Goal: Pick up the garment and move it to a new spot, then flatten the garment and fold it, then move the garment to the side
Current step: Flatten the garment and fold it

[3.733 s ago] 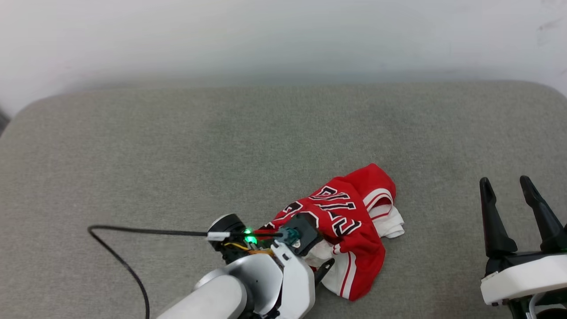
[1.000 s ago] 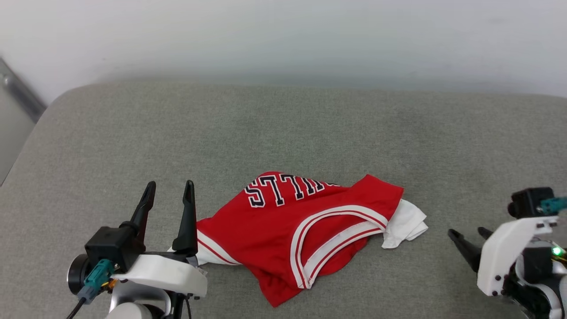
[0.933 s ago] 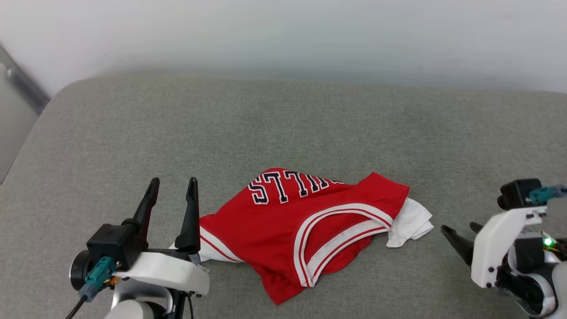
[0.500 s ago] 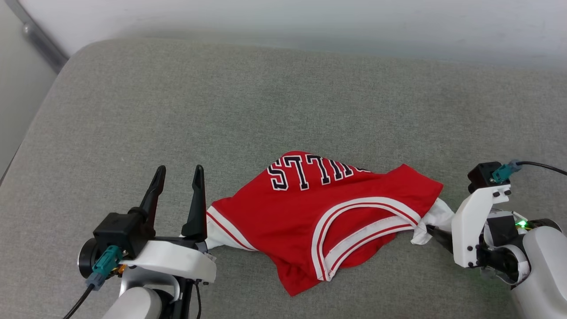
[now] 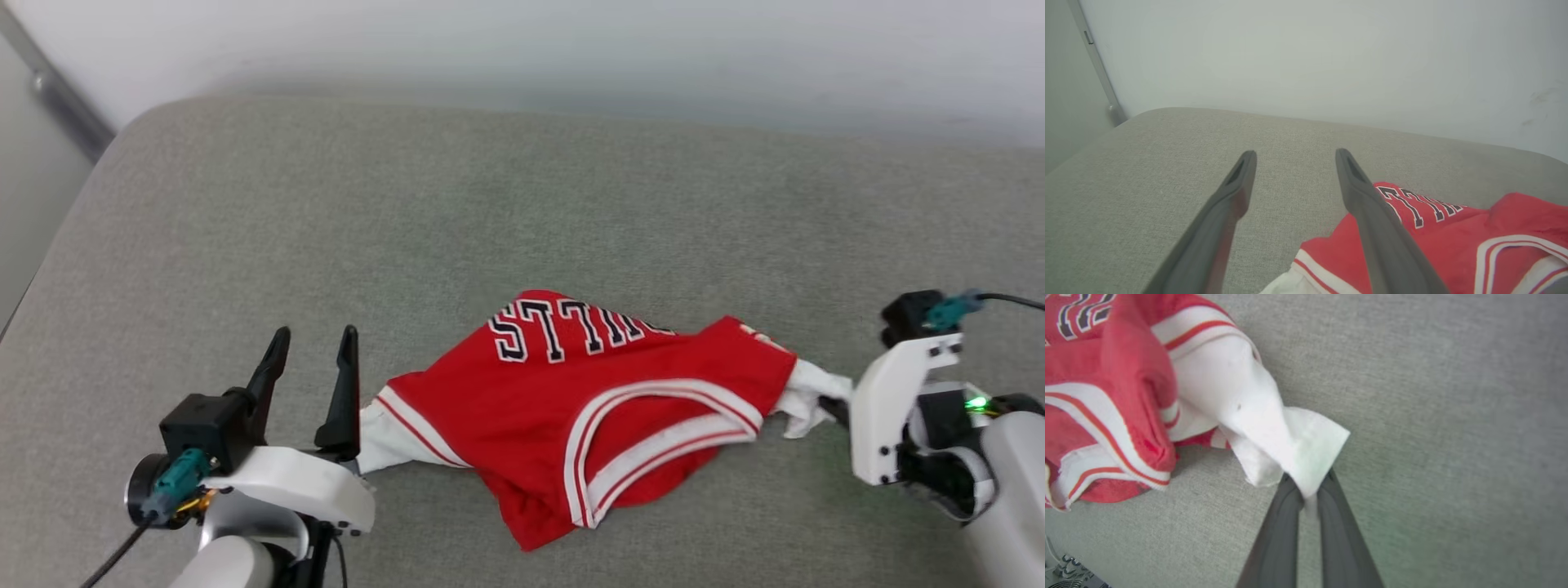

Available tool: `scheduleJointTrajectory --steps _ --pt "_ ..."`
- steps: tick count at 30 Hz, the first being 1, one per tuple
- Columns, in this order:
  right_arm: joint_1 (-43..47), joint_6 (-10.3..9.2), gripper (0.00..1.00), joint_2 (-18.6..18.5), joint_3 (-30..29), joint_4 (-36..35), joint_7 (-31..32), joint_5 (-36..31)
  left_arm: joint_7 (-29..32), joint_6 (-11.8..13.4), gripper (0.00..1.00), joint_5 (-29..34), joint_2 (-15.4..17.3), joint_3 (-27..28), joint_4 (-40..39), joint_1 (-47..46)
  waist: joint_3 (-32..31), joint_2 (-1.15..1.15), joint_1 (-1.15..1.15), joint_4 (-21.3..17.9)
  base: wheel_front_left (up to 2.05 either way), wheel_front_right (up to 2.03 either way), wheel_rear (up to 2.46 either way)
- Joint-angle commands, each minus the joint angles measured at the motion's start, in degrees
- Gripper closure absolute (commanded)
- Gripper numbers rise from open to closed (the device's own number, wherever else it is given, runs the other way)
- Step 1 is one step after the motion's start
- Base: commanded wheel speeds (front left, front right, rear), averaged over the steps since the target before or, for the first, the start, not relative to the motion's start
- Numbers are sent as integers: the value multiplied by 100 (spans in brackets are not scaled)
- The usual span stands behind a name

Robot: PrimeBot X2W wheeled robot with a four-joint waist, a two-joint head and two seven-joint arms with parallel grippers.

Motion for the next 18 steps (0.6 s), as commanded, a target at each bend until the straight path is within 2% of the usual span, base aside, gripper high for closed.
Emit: scheduleJointTrajectory --steps 1,5,10,14,18 --pt "118 -9 100 -123 -139 -93 -109 3 160 -37 0 -91 114 38 -14 84 -129 0 0 -124 0 0 0" --pt "330 -9 100 -247 -452 -305 -171 -96 722 -111 0 -313 417 63 -65 143 -294 0 0 -314 0 0 0" --pt "724 -9 100 -269 -861 -672 -95 -243 1815 -285 0 -687 848 -86 -162 187 -380 0 0 -557 0 0 0" --pt "986 -8 100 -96 -1031 -1057 9 -356 2755 -430 0 -968 1071 -306 -175 24 -278 0 0 -745 0 0 0" --pt "1099 -8 100 85 -1152 -1420 95 -475 3402 -565 0 -1140 1123 -500 -47 -224 -68 0 0 -905 0 0 0"
